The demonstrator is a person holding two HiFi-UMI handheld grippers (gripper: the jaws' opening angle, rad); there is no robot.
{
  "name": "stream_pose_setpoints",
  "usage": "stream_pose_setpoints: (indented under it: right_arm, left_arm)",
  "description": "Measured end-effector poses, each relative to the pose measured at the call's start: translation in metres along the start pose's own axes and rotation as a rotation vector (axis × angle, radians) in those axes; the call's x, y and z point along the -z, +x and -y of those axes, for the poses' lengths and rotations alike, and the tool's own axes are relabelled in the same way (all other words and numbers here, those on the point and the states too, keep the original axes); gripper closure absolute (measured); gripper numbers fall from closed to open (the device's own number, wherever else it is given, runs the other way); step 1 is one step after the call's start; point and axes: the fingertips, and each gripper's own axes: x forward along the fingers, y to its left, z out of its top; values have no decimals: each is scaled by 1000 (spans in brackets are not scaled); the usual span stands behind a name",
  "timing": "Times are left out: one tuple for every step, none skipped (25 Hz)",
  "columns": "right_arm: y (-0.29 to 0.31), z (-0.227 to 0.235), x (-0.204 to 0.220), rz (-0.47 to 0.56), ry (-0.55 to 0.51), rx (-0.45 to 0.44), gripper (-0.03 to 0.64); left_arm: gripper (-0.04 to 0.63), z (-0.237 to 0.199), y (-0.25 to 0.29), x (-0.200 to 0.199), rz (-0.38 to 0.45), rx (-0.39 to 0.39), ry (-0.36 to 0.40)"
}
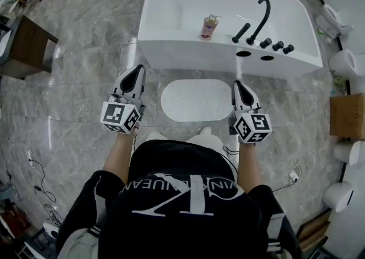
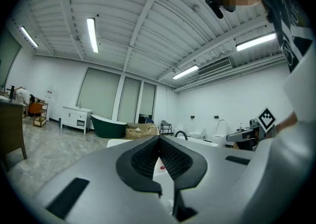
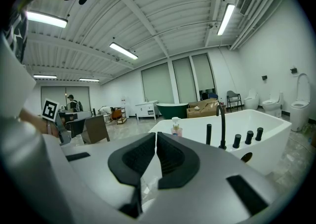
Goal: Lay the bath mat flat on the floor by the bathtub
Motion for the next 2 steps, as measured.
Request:
stream_pose_setpoints:
  right_arm:
    - [1, 1, -1, 1, 0, 0, 588]
    - [3, 3, -2, 2, 0, 0, 588]
  left_arm:
    - [581, -1, 2, 0, 0, -2, 1]
    - [581, -1, 3, -1, 1, -3, 2]
